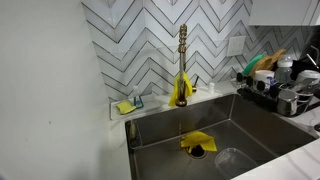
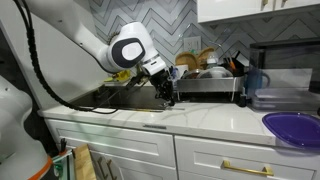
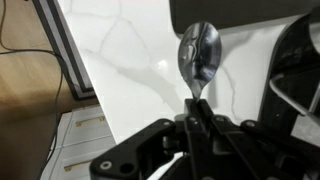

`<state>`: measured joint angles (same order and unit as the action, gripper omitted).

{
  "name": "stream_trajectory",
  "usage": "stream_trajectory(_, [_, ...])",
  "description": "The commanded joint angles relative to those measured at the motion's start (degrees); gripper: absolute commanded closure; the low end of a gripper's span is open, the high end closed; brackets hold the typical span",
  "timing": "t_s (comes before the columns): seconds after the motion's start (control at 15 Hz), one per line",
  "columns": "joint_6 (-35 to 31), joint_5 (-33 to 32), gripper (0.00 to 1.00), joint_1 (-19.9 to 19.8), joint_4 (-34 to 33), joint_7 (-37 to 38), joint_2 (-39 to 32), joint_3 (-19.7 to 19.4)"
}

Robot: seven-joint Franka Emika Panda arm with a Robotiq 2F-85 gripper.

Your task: Put the silver spoon under the running faucet then place it back on the counter.

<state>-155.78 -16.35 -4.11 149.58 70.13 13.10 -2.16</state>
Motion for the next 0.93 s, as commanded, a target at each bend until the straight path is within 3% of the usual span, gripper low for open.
stream_trajectory(0.0, [-2.73, 9.97, 0.98, -0.27, 2.0, -9.74, -0.82, -1.63])
stream_trajectory(0.6, [-1.93, 25.74, 0.98, -0.74, 0.84, -23.59, -3.87, -2.64])
stream_trajectory(0.73, [-1.79, 27.24, 0.68, -0.96, 0.65, -25.14, -4.0, -2.63])
stream_trajectory(0.87, [-1.26, 27.11, 0.54, -1.62, 0.76, -25.76, -3.56, -2.47])
